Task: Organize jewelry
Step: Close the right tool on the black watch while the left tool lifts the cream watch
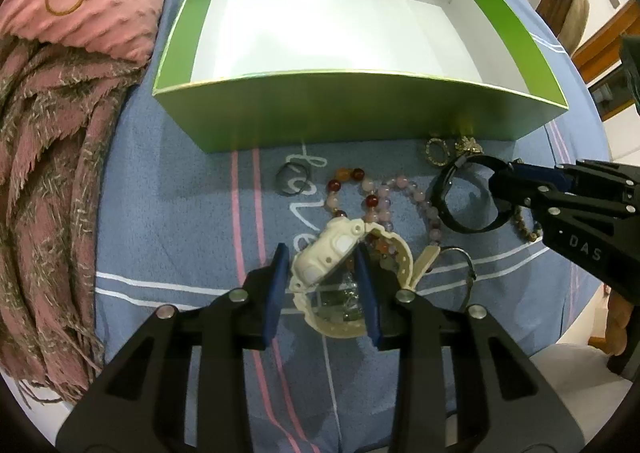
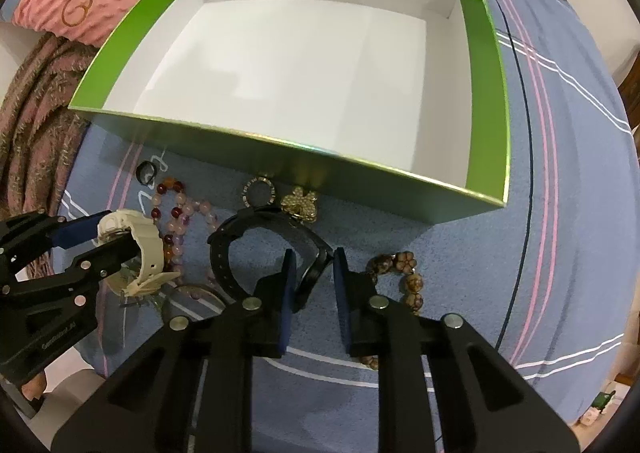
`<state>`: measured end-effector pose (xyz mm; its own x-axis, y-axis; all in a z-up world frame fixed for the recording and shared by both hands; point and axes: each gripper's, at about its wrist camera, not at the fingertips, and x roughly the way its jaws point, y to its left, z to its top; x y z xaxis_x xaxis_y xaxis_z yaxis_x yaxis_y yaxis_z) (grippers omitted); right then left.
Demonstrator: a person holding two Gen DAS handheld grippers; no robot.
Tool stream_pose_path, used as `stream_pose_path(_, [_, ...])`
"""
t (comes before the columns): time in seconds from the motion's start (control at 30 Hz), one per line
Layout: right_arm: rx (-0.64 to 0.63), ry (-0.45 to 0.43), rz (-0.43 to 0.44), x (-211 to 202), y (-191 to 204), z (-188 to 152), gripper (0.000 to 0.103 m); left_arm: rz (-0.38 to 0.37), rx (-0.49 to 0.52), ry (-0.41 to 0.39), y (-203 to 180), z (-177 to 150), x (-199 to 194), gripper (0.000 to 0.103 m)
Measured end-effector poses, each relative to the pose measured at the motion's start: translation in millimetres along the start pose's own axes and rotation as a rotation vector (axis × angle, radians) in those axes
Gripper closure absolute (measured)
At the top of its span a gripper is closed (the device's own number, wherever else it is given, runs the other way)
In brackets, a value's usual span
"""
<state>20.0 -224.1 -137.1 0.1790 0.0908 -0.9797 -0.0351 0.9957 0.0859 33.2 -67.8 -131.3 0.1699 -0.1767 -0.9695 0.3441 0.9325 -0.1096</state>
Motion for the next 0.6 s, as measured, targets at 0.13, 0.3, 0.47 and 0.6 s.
stream_pose_path(0.13, [0.006, -0.028, 0.023, -14, -4, -4, 0.095, -0.003, -0.029, -0.025, 5, 1, -8, 0.071])
stream_pose_path(0.3, [0.005, -0.068, 0.033, -36, -9, -7, 0.095, -0.016, -0.034, -0.065, 6, 7, -21, 0.081])
stream_pose_path(0.47, [0.009, -0.066, 0.032, -37, -10, -9, 0.095, -0.022, -0.043, -0.057, 6, 6, -14, 0.083])
stream_pose_path(0.6, [0.017, -0.062, 0.033, -36, -12, -11, 0.095, -0.025, -0.046, -0.05, 5, 1, -13, 0.083])
